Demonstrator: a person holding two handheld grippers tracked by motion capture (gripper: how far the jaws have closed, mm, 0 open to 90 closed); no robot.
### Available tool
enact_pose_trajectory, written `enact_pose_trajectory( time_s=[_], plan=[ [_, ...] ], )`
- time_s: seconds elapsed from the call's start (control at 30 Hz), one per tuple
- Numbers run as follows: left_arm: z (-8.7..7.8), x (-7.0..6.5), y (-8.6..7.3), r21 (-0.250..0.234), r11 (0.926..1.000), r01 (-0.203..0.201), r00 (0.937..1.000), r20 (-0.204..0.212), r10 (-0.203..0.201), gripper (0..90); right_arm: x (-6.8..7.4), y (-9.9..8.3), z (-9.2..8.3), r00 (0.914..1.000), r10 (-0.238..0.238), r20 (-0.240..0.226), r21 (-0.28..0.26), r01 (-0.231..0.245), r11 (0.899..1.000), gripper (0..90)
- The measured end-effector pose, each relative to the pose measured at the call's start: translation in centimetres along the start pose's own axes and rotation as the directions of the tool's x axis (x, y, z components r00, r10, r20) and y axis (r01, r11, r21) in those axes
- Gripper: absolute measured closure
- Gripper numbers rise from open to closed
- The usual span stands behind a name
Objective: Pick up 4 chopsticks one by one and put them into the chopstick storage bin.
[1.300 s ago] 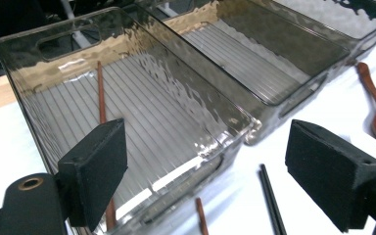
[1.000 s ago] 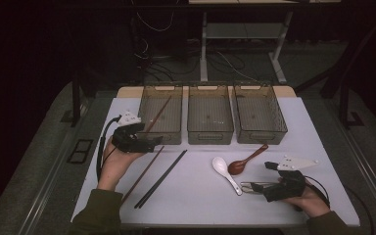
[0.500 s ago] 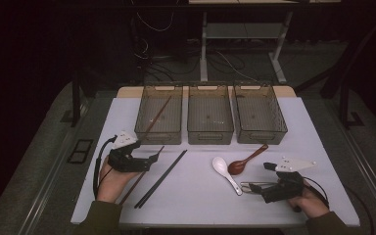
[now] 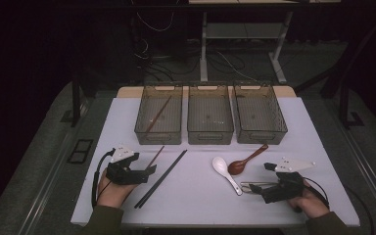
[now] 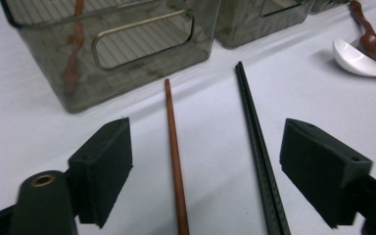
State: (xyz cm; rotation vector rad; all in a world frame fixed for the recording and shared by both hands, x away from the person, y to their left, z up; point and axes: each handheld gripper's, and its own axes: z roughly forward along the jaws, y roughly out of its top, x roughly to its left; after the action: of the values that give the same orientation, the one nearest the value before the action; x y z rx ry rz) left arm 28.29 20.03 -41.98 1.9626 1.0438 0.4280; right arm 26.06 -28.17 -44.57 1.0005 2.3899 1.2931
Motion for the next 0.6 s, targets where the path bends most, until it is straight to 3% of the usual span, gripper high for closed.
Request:
enact_pose_trajectory(
  time_s=[0.17,0.3,0.5,0.6],
  plan=[
    [-0.1,0.0,-0.7,0.022,0.9997,0.004,1.0,0.002,-0.004,31.4,0.0,0.0,0.0,1.0,0.002,0.001,0.003,-0.002,1.0,3.0],
    [0.2,0.1,-0.9,0.074,0.9971,-0.016,0.9997,-0.017,0.017,45.3,0.0,0.0,0.1,1.0,-0.002,0.004,0.004,0.002,1.0,2.9],
    [0.6,0.7,-1.4,0.13,0.9914,0.016,0.9987,-0.05,-0.009,64.1,0.1,0.0,0.1,1.0,-0.007,0.004,0.008,0.007,1.0,3.0],
    [0.6,0.9,-1.6,0.143,0.9893,0.03,0.9988,-0.044,-0.024,69.6,0.1,0.0,0.1,0.9999,-0.01,0.004,0.009,0.01,1.0,3.0]
  ],
)
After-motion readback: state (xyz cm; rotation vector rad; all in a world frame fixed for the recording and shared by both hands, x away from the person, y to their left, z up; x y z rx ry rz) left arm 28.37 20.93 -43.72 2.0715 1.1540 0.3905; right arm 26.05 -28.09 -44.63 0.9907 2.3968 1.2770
